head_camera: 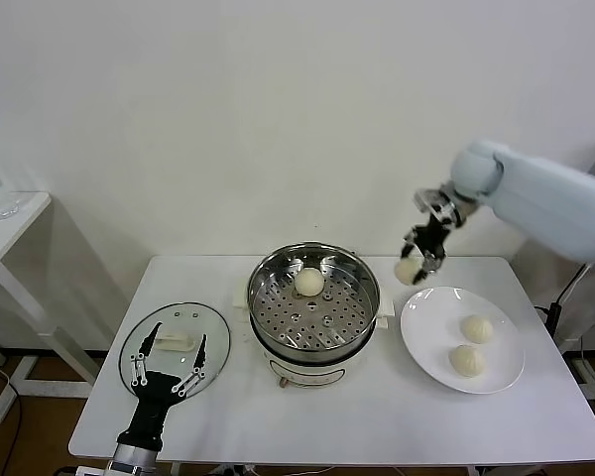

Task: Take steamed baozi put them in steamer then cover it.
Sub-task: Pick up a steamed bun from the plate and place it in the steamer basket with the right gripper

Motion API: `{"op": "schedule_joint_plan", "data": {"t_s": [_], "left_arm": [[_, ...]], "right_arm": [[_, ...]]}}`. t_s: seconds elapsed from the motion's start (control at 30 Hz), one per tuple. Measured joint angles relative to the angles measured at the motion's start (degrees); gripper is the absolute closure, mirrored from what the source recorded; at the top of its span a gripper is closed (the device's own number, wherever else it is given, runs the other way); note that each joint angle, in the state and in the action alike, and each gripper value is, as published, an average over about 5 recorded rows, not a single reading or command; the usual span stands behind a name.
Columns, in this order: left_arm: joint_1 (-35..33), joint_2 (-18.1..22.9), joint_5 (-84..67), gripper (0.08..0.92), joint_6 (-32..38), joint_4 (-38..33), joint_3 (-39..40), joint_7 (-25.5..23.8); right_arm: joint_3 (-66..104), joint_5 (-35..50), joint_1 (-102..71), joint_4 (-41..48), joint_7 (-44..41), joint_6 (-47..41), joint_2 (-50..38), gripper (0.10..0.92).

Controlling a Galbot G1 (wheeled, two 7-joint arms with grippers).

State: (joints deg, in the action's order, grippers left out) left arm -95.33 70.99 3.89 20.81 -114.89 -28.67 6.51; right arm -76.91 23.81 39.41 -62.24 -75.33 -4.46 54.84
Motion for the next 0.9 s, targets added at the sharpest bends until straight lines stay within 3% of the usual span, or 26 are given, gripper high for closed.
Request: {"op": "schedule_joint_plan", "data": {"t_s": [0.43, 0.9], "left_arm": [[0.5, -0.2, 0.5, 0.177, 0.5, 0.0, 0.3, 0.2], [0.6, -0.2, 0.5, 0.177, 0.9, 0.4, -0.3, 0.4]], "right_arm": [[-8.5, 11.2, 5.7, -4.8, 4.0, -5.8, 13.8, 0.381], [-11.8, 14.7, 2.2, -4.4, 11.4, -8.7, 22.2, 0.380]]}}
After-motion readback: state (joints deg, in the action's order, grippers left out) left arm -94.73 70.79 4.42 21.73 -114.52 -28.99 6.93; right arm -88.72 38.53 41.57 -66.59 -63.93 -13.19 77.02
